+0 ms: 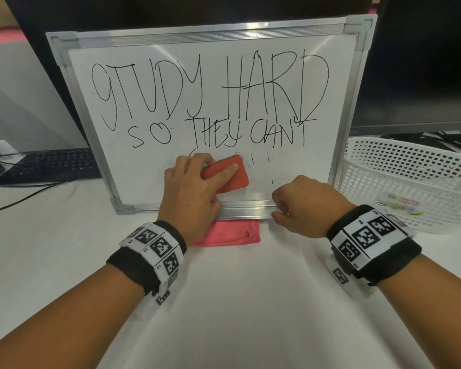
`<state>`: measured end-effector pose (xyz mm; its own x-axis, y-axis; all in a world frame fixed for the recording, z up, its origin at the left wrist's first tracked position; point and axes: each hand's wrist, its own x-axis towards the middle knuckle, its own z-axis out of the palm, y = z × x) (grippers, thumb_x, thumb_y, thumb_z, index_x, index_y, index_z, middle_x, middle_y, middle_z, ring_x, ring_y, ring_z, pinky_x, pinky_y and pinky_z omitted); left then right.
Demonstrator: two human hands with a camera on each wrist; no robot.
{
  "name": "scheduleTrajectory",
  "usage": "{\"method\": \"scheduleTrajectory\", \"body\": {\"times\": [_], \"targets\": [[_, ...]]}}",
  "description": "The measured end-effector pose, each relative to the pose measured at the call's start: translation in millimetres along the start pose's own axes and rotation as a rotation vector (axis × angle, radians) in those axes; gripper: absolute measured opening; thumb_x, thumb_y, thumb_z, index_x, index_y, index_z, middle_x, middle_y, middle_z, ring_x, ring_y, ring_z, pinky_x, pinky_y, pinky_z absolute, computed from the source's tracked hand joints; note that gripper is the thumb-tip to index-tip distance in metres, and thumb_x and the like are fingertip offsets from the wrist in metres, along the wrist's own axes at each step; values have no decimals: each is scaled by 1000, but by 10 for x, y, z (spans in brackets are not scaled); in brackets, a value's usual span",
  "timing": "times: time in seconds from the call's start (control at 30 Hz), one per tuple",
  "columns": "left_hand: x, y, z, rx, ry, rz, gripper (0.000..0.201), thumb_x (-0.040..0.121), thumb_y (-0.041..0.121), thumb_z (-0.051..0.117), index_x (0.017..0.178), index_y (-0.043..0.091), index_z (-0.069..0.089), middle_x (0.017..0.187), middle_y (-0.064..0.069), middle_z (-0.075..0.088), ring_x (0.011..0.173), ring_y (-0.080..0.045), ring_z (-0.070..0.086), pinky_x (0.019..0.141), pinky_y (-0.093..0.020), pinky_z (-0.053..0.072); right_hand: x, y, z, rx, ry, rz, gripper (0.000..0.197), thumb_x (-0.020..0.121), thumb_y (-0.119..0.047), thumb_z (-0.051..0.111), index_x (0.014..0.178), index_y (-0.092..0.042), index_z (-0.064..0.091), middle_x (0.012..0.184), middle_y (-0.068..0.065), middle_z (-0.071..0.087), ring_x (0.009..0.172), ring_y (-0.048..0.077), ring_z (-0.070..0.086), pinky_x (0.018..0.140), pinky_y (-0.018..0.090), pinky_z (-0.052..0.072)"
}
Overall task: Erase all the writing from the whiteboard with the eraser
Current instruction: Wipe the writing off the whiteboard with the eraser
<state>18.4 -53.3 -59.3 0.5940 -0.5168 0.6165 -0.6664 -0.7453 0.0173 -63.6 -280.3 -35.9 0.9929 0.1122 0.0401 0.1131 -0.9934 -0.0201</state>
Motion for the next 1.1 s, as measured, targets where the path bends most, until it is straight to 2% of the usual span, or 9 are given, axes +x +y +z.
{"method": "scheduleTrajectory", "body": {"times": [0.13, 0.27, 0.43, 0.57, 0.7, 0.83, 0.97, 1.1], "targets": [[12, 2, -23, 29, 41, -34, 69, 69, 8, 72, 133, 32, 63, 123, -10, 55, 106, -37, 49, 82, -50, 45, 2, -4, -2, -4, 7, -2, 30, 94, -41, 56, 73, -21, 48, 75, -1, 45, 71, 25, 57, 58, 30, 42], [-5, 24, 5, 13, 4, 1, 70, 67, 7, 75, 130, 33, 65, 121, -9, 55, 105, -37, 50, 83, -51, 44, 17, -5, 3, -12, 0, -3, 31, 94, -42, 56, 72, -22, 47, 75, -1, 44, 70, 25, 56, 59, 29, 41], [12, 17, -37, 12, 40, -77, 69, 69, 10, 73, 133, 33, 62, 125, -9, 54, 108, -36, 48, 84, -50, 42, 13, -5, 12, -12, -3, -5, 29, 94, -42, 56, 74, -21, 49, 75, -2, 44, 68, 24, 55, 57, 29, 39], [16, 35, -5, -22, -4, -21, 70, 68, 9, 74, 133, 34, 63, 124, -8, 55, 107, -35, 49, 84, -49, 43, 29, -14, 23, -17, -8, -10, 28, 94, -41, 56, 76, -21, 51, 75, -2, 44, 70, 24, 56, 59, 29, 40], [10, 50, -5, -13, -39, -21, 66, 67, 10, 74, 127, 35, 67, 124, -5, 56, 109, -35, 48, 89, -49, 38, 32, -6, 30, -14, -11, -10, 27, 94, -41, 56, 79, -19, 54, 75, -1, 45, 70, 25, 56, 59, 29, 39], [-34, 11, -55, 13, -7, -70, 64, 63, 8, 72, 122, 35, 71, 123, -4, 56, 112, -36, 47, 93, -50, 35, 25, 9, 43, 0, -12, -16, 28, 94, -40, 56, 76, -19, 52, 75, -1, 47, 71, 25, 57, 59, 29, 41], [-58, -30, -105, 53, 21, -132, 69, 61, 7, 73, 123, 36, 68, 123, -5, 54, 111, -37, 47, 91, -50, 35, 32, 1, 49, 8, -8, -17, 27, 94, -40, 57, 77, -18, 54, 75, -1, 47, 71, 24, 58, 56, 28, 39], [-87, -17, -74, 53, -54, -81, 69, 57, 7, 75, 118, 38, 69, 119, -4, 54, 108, -35, 46, 89, -47, 32, 29, -6, 38, 6, -11, -12, 27, 94, -40, 56, 78, -19, 54, 76, -2, 47, 71, 23, 57, 55, 27, 38]]}}
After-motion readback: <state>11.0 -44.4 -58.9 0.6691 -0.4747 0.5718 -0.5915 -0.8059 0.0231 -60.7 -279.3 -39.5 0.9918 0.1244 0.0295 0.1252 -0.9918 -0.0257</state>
